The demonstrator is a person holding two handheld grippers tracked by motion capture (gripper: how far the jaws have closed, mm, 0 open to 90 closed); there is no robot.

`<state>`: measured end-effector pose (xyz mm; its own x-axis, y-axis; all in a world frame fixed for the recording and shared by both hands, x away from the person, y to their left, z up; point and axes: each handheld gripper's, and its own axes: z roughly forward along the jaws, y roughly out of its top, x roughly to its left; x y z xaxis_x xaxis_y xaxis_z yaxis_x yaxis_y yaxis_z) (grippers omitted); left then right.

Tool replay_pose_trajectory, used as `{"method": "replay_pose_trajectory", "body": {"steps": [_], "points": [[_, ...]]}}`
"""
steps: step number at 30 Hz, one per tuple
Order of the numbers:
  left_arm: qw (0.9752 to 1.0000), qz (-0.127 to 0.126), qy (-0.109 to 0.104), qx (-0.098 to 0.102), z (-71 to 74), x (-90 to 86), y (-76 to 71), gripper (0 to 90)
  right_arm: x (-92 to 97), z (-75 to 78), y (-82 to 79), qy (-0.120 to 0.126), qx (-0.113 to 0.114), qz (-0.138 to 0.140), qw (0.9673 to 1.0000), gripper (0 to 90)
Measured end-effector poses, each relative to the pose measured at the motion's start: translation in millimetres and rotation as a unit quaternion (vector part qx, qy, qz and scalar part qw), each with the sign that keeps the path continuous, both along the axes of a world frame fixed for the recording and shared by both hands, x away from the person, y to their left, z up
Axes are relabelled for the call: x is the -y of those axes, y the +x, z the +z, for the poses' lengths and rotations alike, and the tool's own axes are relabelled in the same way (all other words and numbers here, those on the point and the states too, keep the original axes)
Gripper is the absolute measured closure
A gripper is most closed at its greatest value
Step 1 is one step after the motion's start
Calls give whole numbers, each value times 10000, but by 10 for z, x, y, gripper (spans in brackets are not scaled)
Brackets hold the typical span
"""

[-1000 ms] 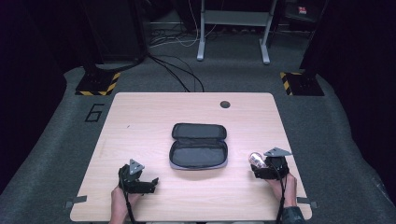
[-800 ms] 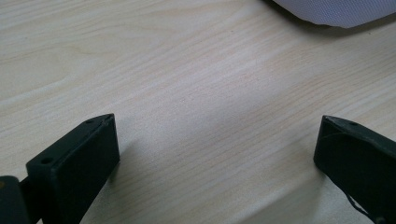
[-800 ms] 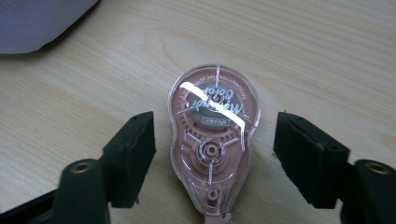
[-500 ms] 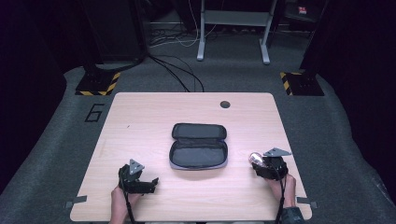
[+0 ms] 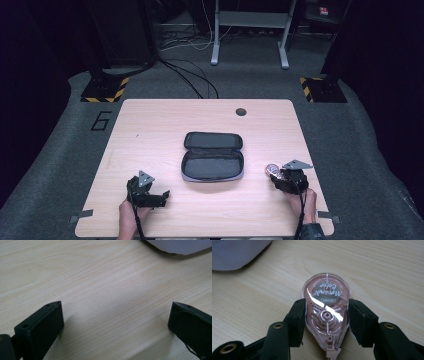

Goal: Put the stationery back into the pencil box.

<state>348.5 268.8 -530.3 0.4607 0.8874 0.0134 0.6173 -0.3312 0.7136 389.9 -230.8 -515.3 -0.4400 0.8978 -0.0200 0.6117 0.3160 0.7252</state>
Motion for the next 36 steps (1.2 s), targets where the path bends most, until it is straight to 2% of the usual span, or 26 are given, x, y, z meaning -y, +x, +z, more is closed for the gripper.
{"method": "replay_pose_trajectory", "body": {"steps": [3,6,7,8,10,22,36], "points": [[10000,0,-1,1,0,0,0,1,17,26,-18,-32,61,51,10000,496],[10000,9,-12,5,-1,2,0,1,2,49,-37,50,52,-46,10000,496],[10000,-6,9,-4,1,-1,0,1,19,59,-36,-31,92,41,9999,496],[10000,-1,3,1,0,0,0,1,12,72,-47,17,86,-25,10000,496],[10000,3,-3,2,0,1,0,1,22,93,-50,10,189,24,9998,496],[10000,36,-6,43,-6,11,2,1,12,240,-117,62,272,2,9996,496],[10000,45,-12,41,-6,14,3,2,-107,440,-159,69,447,233,9987,496]]}}
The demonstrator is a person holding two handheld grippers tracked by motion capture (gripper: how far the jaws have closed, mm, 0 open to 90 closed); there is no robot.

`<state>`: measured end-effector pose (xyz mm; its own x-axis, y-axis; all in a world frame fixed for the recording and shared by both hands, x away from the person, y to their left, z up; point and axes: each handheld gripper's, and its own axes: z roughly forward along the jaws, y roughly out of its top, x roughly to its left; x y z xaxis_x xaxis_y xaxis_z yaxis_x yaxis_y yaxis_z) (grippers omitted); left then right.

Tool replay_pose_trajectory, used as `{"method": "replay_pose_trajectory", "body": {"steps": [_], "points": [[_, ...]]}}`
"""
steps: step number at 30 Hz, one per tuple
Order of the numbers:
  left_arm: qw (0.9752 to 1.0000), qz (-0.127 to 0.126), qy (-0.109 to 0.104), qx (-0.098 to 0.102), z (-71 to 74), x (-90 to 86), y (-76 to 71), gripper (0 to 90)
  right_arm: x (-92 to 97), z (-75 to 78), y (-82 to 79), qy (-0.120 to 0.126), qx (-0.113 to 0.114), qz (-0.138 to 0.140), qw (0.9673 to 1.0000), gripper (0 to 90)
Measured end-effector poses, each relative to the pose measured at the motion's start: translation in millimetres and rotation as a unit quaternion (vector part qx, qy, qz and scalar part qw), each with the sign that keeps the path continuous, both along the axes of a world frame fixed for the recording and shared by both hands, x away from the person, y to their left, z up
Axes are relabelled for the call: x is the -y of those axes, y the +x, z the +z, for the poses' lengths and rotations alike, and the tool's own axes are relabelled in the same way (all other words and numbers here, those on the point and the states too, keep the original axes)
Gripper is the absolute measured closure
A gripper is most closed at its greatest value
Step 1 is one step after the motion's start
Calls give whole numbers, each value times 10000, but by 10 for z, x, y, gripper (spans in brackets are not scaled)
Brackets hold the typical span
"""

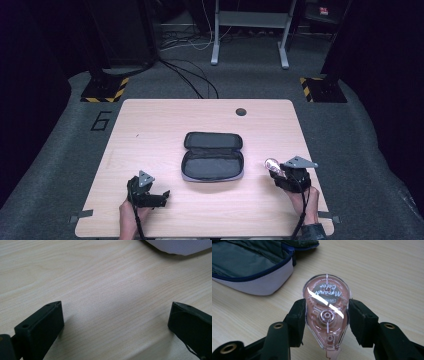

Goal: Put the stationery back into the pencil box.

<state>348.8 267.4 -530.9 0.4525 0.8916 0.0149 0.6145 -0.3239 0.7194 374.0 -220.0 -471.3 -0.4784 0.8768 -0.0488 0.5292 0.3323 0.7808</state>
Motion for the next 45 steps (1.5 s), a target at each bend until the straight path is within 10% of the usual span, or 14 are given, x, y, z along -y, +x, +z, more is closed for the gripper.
{"method": "replay_pose_trajectory", "body": {"steps": [45], "points": [[10000,12,11,-1,2,2,3,4,-682,382,209,-43,229,875,9959,496]]}}
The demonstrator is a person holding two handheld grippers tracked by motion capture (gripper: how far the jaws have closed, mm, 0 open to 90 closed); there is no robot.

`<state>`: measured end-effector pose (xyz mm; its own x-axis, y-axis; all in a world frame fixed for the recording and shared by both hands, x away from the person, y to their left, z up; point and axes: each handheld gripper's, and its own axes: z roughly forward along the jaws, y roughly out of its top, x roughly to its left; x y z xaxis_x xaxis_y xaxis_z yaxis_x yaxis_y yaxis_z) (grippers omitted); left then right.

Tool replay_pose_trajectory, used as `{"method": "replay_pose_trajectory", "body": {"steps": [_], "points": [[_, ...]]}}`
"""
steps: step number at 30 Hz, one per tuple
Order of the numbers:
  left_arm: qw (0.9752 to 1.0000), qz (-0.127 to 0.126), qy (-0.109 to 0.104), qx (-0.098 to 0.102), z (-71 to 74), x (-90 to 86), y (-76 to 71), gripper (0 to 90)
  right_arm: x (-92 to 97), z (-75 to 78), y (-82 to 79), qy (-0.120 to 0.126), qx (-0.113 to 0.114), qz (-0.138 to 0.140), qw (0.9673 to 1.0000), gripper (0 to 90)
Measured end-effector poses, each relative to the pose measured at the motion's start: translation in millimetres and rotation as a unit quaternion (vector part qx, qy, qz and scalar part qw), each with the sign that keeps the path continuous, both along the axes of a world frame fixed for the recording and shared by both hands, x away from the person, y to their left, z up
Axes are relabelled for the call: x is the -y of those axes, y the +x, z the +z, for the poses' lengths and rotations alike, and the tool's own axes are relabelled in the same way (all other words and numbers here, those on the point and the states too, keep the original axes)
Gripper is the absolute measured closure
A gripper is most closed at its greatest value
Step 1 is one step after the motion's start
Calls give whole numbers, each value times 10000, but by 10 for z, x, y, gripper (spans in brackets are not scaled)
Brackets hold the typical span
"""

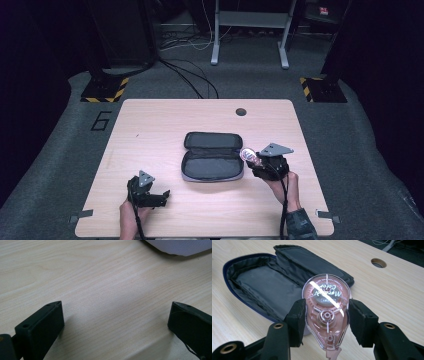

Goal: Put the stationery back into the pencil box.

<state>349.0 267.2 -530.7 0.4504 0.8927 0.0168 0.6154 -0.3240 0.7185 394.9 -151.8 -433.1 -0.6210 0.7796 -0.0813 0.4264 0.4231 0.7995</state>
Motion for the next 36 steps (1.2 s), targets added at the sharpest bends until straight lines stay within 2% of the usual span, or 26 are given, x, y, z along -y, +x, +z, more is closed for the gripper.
{"method": "replay_pose_trajectory", "body": {"steps": [6,7,20,24,29,30,36], "points": [[10000,2,4,11,-2,0,0,4,-120,10,63,-62,-36,169,9998,496],[10000,2,5,11,-2,0,0,4,-150,7,72,-10,-20,141,9999,496],[10000,3,5,10,-2,0,0,4,-403,-1,196,-170,-83,472,9987,496],[10000,3,5,7,-1,0,0,4,-479,-15,216,-110,-140,459,9988,495],[10000,3,-3,-1,0,0,0,4,-565,-50,269,-139,-162,587,9980,495],[10000,2,0,0,0,0,0,4,-594,-58,275,-126,-230,558,9981,495],[10000,4,2,6,-1,0,0,4,-693,-99,335,-218,-269,695,9970,495]]}}
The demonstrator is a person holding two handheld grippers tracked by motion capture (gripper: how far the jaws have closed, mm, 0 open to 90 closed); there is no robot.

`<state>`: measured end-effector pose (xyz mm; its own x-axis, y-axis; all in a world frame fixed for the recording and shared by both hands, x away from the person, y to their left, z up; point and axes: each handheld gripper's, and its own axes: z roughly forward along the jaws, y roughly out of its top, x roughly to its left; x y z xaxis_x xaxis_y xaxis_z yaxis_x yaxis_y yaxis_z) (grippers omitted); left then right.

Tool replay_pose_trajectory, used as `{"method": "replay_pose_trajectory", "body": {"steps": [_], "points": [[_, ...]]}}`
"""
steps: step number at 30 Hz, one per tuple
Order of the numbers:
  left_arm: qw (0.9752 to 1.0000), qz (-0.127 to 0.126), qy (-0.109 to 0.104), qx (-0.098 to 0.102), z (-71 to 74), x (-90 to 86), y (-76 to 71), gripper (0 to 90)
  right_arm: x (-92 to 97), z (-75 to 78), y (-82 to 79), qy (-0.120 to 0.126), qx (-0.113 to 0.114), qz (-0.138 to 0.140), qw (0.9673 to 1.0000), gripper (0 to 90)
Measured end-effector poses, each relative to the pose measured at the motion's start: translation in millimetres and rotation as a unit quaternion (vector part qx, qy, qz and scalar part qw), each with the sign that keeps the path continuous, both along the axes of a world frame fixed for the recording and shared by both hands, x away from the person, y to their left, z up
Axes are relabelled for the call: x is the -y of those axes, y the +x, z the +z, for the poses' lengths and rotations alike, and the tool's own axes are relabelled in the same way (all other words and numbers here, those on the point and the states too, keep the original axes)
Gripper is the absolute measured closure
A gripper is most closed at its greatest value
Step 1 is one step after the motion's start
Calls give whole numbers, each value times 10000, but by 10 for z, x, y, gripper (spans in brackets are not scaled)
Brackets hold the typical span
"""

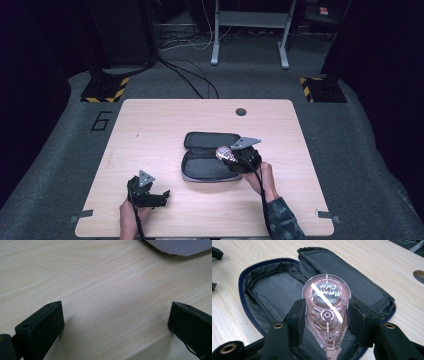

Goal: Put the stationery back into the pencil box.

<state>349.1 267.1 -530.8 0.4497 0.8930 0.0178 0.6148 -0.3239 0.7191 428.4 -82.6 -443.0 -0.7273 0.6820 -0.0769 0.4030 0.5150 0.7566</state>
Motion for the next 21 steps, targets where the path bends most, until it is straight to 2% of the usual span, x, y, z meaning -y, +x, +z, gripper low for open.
{"method": "replay_pose_trajectory", "body": {"steps": [4,10,11,13,21], "points": [[10000,14,0,28,-4,2,0,4,-65,-32,22,1,-101,-49,9999,495],[10000,16,-8,27,-5,3,0,4,-131,-102,81,-8,-158,33,9999,495],[10000,17,-2,30,-5,3,0,4,-141,-104,82,-50,-242,12,9997,495],[10000,24,-11,32,-5,4,0,5,-164,-129,96,-10,-223,20,9997,495],[10000,16,-2,29,-5,3,0,4,-259,-228,129,-150,-344,133,9992,495]]}}
